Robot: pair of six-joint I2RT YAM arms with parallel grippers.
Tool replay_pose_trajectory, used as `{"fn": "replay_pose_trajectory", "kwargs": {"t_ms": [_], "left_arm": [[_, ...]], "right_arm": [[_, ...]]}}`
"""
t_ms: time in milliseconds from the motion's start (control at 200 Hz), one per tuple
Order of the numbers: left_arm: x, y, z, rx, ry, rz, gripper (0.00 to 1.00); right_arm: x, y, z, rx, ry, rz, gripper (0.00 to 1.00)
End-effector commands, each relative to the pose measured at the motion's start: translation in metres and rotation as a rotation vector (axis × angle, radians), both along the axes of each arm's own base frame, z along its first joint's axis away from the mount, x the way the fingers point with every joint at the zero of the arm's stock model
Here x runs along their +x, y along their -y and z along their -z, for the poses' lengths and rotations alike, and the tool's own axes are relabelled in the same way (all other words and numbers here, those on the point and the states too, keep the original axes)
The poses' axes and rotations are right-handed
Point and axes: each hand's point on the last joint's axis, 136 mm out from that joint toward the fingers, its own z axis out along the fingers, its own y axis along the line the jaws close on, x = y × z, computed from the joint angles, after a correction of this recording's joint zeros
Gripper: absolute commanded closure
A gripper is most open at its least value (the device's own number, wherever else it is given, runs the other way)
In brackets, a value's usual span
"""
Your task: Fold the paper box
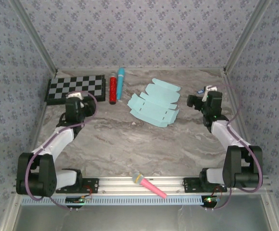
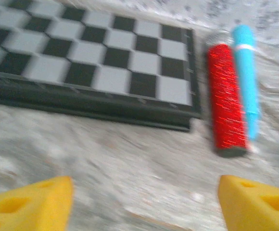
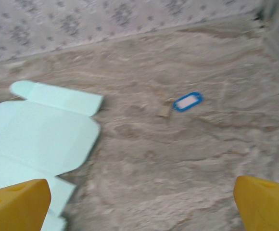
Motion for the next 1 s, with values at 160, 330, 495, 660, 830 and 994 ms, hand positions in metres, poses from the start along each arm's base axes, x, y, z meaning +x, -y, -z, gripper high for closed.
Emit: {"fn": "replay_pose_trajectory", "kwargs": {"t_ms": [160,330,495,660,830,994], "left_arm": [[0.007,0.112,0.008,-0.165,-0.135,0.236,0.50],[0.030,0.175,0.010,-0.186,-0.220,0.427,0.68],[0.051,0.227,0.016,-0.190,-0.293,0.580,0.87],[0.066,0.258,0.029,-0.178,-0.352,0.667,0.98],[0.075,0.272,0.054,-0.165,-0.423,0.696,1.00],[0.083,0.268,0.081,-0.120,-0.461,0.656,1.00]], "right_arm": [[-0.012,-0.103,0.030,0.067,-0.239,-0.280,0.06],[-0.014,-0.148,0.038,0.050,-0.275,-0.368,0.20],[-0.020,-0.168,0.057,0.096,-0.328,-0.377,0.40],[-0.029,-0.176,0.079,0.179,-0.374,-0.371,0.59],[-0.036,-0.179,0.103,0.210,-0.435,-0.355,0.73],[-0.040,-0.172,0.119,0.200,-0.471,-0.313,0.75]]}}
